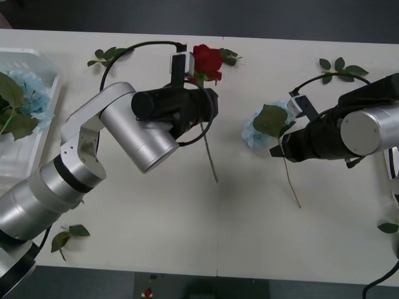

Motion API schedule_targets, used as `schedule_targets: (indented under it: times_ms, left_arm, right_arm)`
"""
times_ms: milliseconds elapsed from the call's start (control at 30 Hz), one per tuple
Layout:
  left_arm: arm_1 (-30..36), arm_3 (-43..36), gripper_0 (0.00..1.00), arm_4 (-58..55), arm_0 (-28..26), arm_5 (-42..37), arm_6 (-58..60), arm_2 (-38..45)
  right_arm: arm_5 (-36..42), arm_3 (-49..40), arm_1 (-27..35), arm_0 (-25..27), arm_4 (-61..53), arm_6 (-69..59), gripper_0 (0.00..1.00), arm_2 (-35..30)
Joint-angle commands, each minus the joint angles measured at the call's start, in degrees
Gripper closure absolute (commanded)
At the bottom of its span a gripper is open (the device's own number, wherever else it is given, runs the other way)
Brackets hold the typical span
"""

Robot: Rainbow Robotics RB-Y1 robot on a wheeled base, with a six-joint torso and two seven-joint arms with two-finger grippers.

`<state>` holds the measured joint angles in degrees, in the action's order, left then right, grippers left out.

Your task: Put the red flowers into the right box and the blue flowers into the left box

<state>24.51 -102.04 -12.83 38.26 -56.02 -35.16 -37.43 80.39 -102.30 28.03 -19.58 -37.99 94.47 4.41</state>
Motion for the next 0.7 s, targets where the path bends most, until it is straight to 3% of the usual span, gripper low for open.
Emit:
schedule_targets:
  times_ms: [33, 400, 700]
  left_arm:
    - [-2.1, -2.3, 1.00, 1.6, 4.7, 0.3, 5.9, 0.6]
    - [-8.0, -2.7, 1.00, 8.0, 10.3, 0.3, 18.0, 0.7]
    - [-11.3, -4.1, 1.00, 11.2, 15.6, 0.3, 20.9, 0.3]
  right_arm:
    - [2.1, -2.6, -0.7, -1.1, -5.1, 3.9, 0.00, -4.8]
    - [13.8, -2.6, -0.7, -1.1, -23.1, 17.9, 0.00, -21.1]
    - [21.7, -2.6, -0.7, -1.2, -33.7, 22.5, 0.00, -30.1]
